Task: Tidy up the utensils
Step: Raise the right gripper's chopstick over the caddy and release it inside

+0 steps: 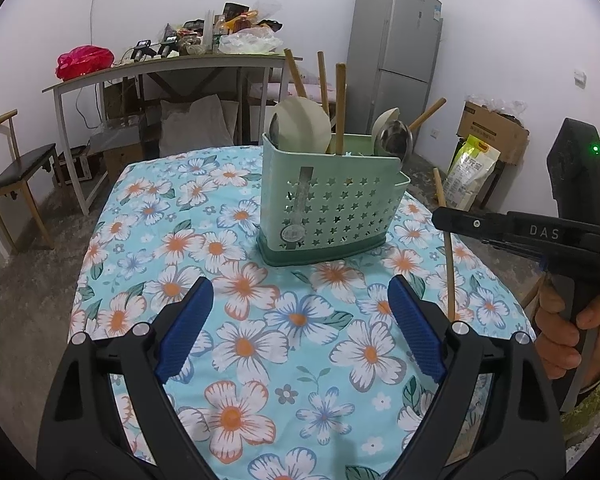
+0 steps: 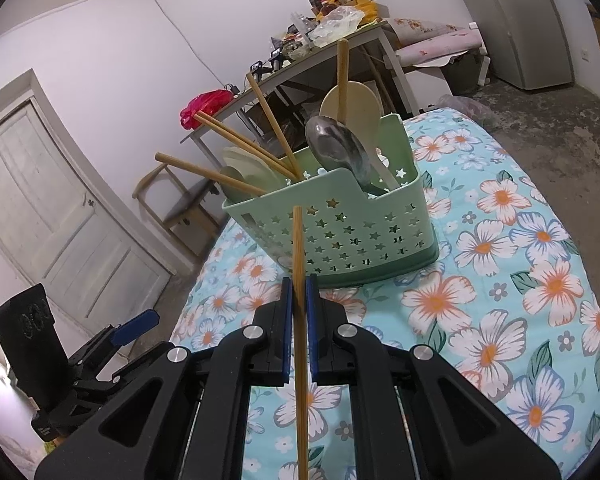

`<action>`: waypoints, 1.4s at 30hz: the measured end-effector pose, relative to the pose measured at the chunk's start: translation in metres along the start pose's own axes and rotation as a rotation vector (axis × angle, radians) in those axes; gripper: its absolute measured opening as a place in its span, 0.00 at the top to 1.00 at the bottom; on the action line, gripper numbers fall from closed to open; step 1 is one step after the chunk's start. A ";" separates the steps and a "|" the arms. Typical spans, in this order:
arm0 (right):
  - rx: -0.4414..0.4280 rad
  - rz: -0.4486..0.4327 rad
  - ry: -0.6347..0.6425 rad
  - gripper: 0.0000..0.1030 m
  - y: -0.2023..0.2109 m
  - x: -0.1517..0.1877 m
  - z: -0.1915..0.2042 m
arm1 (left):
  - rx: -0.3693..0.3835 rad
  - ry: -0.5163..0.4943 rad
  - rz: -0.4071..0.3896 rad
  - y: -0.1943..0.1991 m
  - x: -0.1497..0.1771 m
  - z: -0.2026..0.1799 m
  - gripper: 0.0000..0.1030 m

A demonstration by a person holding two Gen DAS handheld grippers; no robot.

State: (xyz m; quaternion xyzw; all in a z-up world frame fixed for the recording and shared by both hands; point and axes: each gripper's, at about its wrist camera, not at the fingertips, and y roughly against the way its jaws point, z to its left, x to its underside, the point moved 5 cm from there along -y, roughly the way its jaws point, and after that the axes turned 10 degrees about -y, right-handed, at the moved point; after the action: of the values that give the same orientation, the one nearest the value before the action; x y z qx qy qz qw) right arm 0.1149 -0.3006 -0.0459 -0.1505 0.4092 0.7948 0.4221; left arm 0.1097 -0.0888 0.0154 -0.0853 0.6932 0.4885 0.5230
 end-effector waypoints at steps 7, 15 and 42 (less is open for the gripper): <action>-0.005 -0.008 0.001 0.93 0.003 -0.002 0.001 | -0.001 0.022 0.011 -0.003 0.001 0.004 0.17; -0.008 -0.009 0.009 0.93 0.005 -0.003 0.003 | -0.001 0.024 0.012 -0.003 0.001 0.004 0.17; -0.131 -0.382 0.283 0.93 0.064 -0.128 0.090 | -0.050 0.061 -0.014 0.010 0.004 0.016 0.17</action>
State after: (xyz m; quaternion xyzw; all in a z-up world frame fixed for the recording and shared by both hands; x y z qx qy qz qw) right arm 0.1503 -0.3206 0.1177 -0.3621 0.3758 0.6965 0.4925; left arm 0.1116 -0.0701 0.0183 -0.1180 0.6958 0.4992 0.5027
